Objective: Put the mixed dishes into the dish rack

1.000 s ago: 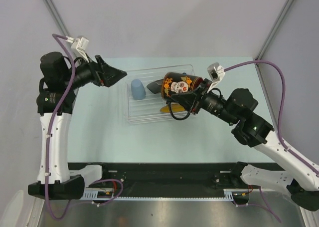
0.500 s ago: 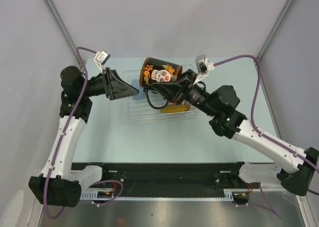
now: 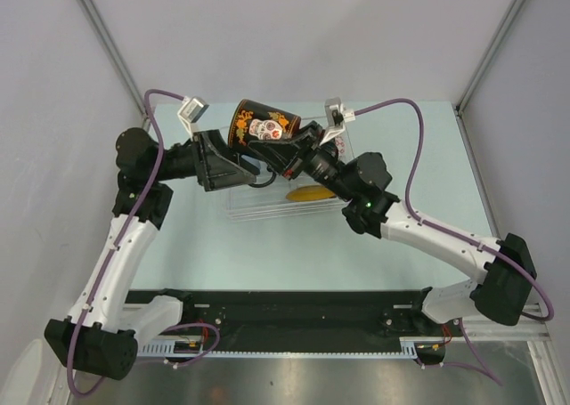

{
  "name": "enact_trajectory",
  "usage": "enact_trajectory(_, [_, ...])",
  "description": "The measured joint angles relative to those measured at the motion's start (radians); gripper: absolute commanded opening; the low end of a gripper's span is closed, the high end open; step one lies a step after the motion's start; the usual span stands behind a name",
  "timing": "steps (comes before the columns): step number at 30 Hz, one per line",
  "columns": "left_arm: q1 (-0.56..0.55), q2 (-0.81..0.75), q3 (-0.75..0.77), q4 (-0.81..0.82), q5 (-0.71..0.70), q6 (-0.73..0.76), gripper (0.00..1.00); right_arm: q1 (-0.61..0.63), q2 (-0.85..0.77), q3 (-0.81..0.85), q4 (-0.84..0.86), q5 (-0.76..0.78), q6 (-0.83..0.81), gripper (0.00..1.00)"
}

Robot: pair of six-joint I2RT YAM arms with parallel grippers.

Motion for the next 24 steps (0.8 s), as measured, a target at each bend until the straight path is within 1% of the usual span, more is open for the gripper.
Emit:
enact_trajectory(5, [-0.014, 0.018, 0.0, -0.008, -0.026, 0.014, 0.98, 0.008, 0.045, -0.002, 0.101, 0.044, 0.039, 0.0])
enact_trajectory(9, [-0.015, 0.033, 0.0, -0.051, -0.07, 0.051, 0.95, 0.024, 0.091, -0.004, 0.199, 0.075, 0.085, 0.0])
enact_trajectory(14, [-0.015, 0.051, 0.027, -0.132, -0.14, 0.106, 0.89, 0.037, 0.132, -0.004, 0.273, 0.108, 0.128, 0.0])
enact_trajectory(17, [-0.016, 0.059, 0.048, -0.156, -0.165, 0.127, 0.78, 0.037, 0.142, -0.004, 0.305, 0.125, 0.151, 0.0])
enact_trajectory(18, [-0.015, 0.061, 0.053, -0.158, -0.173, 0.13, 0.7, 0.038, 0.144, -0.004, 0.313, 0.128, 0.156, 0.0])
enact_trajectory(20, [-0.015, 0.063, 0.062, -0.166, -0.18, 0.131, 0.61, 0.04, 0.15, -0.004, 0.336, 0.136, 0.156, 0.0])
enact_trajectory(21, [-0.015, 0.063, 0.063, -0.168, -0.18, 0.13, 0.53, 0.04, 0.152, -0.004, 0.345, 0.147, 0.157, 0.0])
enact_trajectory(24, [-0.015, 0.063, 0.066, -0.169, -0.183, 0.111, 0.44, 0.04, 0.156, -0.004, 0.351, 0.163, 0.134, 0.0])
